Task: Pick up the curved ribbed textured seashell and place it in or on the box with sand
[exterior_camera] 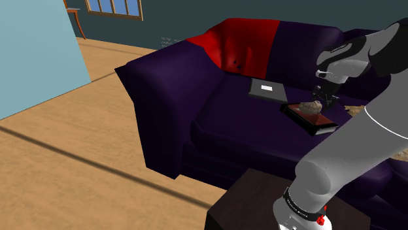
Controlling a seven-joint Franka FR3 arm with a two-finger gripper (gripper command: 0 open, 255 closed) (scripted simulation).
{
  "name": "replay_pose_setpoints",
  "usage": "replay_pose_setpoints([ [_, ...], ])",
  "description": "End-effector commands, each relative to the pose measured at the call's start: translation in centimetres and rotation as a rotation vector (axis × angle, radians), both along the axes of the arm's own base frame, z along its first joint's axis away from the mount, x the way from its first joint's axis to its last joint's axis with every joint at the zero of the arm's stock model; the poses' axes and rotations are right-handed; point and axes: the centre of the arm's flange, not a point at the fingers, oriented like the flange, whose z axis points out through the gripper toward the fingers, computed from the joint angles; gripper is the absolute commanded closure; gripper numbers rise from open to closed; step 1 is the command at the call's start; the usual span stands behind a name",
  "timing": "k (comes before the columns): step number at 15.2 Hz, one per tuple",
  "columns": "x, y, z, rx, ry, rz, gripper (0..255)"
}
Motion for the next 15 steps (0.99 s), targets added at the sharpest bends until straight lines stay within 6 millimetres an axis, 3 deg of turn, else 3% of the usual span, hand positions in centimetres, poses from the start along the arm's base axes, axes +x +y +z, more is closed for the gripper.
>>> replay_pose_setpoints([
  [1, 0.0, 0.0, -0.1, 0.001, 0.000, 0.000, 0],
  [3, 0.0, 0.0, 0.1, 0.001, 0.000, 0.000, 0],
  [7, -0.2, -0.1, 5.1, 0.001, 0.000, 0.000, 0],
  [15, -0.2, -0.1, 5.1, 0.001, 0.000, 0.000, 0],
])
